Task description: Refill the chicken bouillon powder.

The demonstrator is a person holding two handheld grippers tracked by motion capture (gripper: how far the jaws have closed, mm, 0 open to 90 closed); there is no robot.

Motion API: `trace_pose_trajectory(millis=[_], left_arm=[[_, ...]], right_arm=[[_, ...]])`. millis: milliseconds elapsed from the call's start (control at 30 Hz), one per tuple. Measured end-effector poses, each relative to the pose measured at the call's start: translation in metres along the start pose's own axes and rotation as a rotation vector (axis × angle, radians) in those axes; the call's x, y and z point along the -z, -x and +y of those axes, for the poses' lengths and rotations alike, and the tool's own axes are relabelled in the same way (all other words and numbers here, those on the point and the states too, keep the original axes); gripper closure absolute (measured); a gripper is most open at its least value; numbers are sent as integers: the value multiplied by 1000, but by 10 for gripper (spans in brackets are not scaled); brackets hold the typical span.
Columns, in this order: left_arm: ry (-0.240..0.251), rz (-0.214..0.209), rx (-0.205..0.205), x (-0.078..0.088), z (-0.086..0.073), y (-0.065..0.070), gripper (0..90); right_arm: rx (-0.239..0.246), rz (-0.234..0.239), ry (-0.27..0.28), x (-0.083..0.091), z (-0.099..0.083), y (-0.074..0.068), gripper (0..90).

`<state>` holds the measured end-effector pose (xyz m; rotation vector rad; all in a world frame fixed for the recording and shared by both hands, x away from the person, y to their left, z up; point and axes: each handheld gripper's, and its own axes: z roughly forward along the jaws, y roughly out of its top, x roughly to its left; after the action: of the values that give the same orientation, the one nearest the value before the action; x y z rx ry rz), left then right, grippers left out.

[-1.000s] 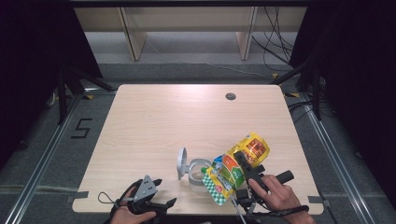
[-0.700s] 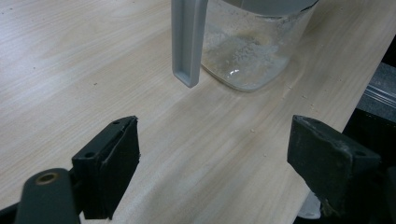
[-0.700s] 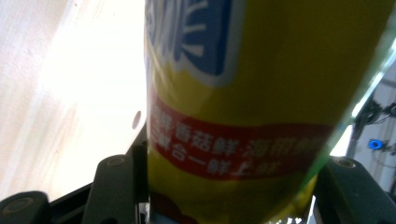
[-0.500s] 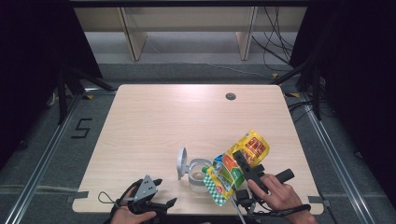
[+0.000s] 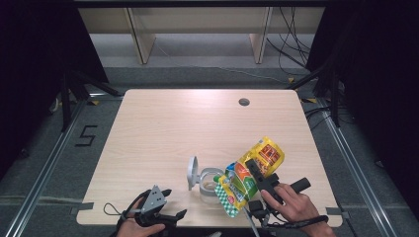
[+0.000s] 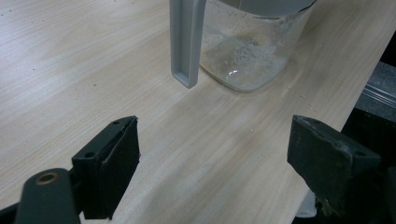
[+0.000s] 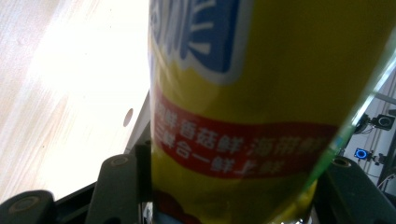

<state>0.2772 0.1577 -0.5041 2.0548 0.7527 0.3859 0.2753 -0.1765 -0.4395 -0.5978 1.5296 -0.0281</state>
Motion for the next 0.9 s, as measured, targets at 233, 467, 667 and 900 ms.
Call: trace_pose_trajectory(millis=[233,467,667,900], left_arm=[[-1,1,28,0,-1,2,165],[1,-1,37,0,-1,2,166],[0,-2,37,0,-1,2,166],[2,-6,45,-1,-1,2,166]], right_arm=[[10,-4,-17,2,2,-1,474],[30,-20,-16,2,1,-1,475],[48,-19,-21,3,0,2,475],[71,-31,-28,3,-1,6,475]])
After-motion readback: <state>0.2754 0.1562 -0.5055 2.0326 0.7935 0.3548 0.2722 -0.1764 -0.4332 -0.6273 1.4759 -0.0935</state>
